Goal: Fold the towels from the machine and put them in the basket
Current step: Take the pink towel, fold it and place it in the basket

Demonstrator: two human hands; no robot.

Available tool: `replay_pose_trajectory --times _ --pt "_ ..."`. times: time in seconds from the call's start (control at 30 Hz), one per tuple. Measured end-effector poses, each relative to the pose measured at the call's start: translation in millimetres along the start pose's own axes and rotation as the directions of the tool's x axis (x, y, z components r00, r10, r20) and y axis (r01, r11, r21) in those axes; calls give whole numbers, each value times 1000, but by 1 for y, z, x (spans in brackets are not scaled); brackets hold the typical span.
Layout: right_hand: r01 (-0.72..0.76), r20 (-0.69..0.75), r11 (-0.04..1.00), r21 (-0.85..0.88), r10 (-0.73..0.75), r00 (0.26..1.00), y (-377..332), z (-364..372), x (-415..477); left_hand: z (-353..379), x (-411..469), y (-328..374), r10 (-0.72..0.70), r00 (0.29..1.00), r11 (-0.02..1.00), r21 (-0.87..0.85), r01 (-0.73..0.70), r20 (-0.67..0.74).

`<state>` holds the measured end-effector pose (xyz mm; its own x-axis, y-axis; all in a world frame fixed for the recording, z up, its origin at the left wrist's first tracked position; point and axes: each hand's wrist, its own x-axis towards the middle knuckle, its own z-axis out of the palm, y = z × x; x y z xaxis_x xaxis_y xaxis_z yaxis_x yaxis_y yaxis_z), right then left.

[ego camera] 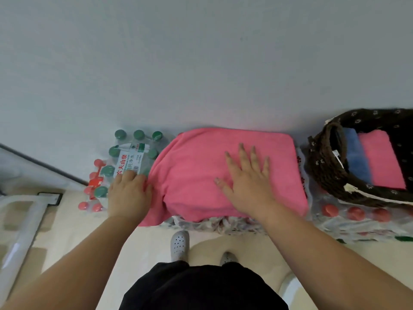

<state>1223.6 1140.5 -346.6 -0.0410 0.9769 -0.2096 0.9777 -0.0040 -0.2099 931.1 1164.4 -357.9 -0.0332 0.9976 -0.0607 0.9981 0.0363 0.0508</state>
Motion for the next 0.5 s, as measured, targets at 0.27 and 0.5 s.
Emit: replay_pose_trajectory --times 0.27,0.5 --pt "39 153 993 -110 -22 988 -14 28 9 -29 31 -2 -98 994 871 -478 111 53" --pt "3 81 986 -168 10 997 -19 29 7 -59 79 -34 244 921 930 -341 -135 303"
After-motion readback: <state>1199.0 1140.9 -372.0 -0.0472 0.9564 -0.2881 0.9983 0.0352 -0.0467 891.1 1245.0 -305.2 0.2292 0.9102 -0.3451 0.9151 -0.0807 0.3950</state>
